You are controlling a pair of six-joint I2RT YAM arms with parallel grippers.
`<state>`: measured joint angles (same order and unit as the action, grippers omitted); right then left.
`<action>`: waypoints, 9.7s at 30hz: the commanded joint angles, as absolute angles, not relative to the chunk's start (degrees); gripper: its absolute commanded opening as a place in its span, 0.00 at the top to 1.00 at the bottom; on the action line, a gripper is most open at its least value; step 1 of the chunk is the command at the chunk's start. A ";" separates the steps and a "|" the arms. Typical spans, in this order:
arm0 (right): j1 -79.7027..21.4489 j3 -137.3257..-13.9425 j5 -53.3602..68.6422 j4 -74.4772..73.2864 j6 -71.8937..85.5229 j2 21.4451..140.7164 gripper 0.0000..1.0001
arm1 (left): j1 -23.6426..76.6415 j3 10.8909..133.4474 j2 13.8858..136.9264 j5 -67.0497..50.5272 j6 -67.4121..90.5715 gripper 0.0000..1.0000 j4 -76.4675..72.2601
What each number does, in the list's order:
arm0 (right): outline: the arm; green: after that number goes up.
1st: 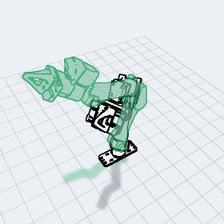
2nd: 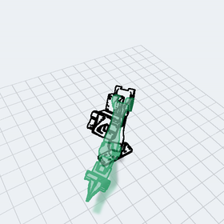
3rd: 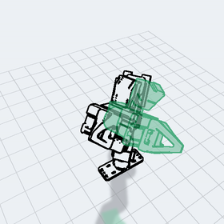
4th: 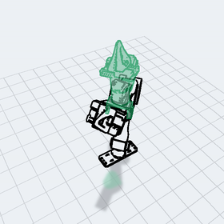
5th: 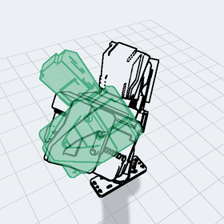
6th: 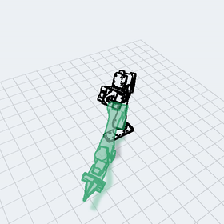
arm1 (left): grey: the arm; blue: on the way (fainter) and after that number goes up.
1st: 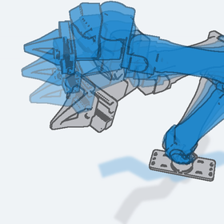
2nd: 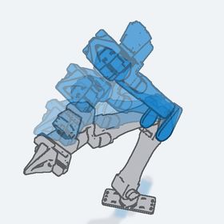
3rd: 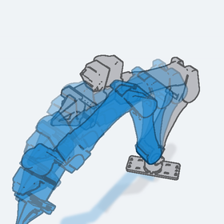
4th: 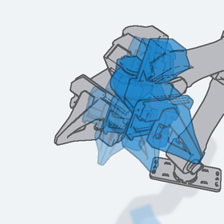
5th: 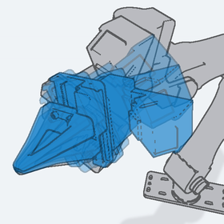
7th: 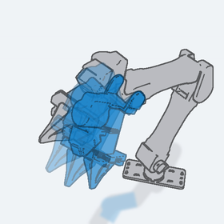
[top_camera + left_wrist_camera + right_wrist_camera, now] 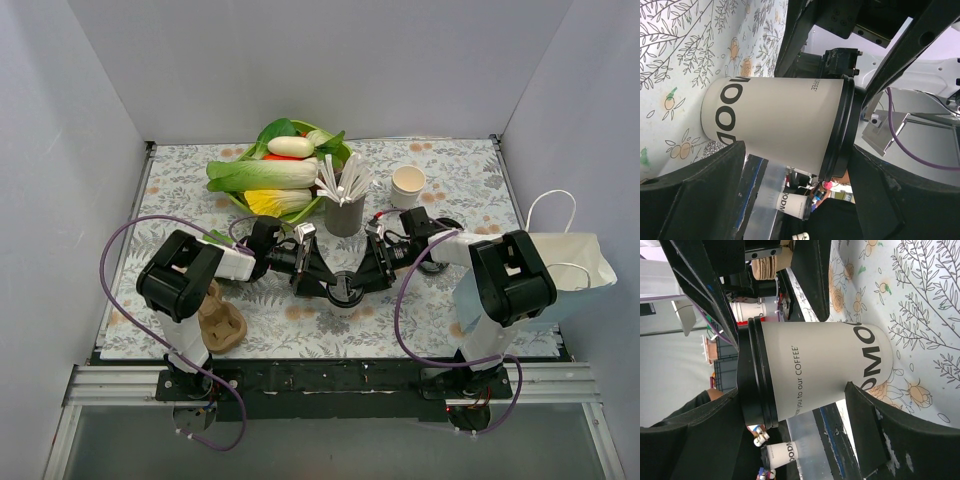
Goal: Pack the takeout coffee
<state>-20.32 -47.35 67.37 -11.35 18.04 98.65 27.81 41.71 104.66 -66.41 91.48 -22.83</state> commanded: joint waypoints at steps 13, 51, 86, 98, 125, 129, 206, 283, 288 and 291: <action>-19.95 -42.98 63.28 -6.59 19.51 99.93 0.18 | 27.33 36.30 108.72 -54.76 88.33 0.24 -21.80; -20.04 -60.99 54.85 -32.51 -11.77 90.97 0.05 | 27.51 38.67 93.51 -60.30 80.68 0.02 -19.60; -19.86 -56.69 66.88 -27.86 -10.19 104.67 0.11 | 27.33 43.15 112.94 -56.78 84.74 0.10 -18.99; -19.34 -58.45 68.12 -28.48 -12.48 108.98 0.15 | 27.25 43.51 113.64 -50.36 81.22 0.11 -10.37; -18.63 -76.90 54.41 -47.19 -25.22 95.73 0.02 | 28.21 64.42 86.15 -52.57 33.62 0.02 26.71; -18.72 -78.75 50.98 -50.00 -27.59 90.98 0.02 | 32.85 64.95 82.36 -47.21 17.69 0.02 30.31; -12.57 -66.71 38.41 -51.15 -28.74 66.62 0.02 | 46.05 78.66 99.31 -43.95 -5.19 0.04 36.39; -10.72 -64.95 39.02 -49.22 -28.21 67.15 0.02 | 45.26 74.80 95.89 -37.71 1.23 0.09 30.76; -10.55 -65.13 38.94 -49.22 -28.04 67.24 0.02 | 45.35 74.18 95.27 -36.74 0.97 0.18 30.76; -10.63 -65.13 38.94 -49.22 -27.95 67.41 0.02 | 45.35 73.57 94.05 -36.21 1.05 0.24 30.76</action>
<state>-10.87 -64.97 37.71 -50.41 -28.58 68.29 44.99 73.14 95.92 -37.50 1.69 30.76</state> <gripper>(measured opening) 0.981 0.793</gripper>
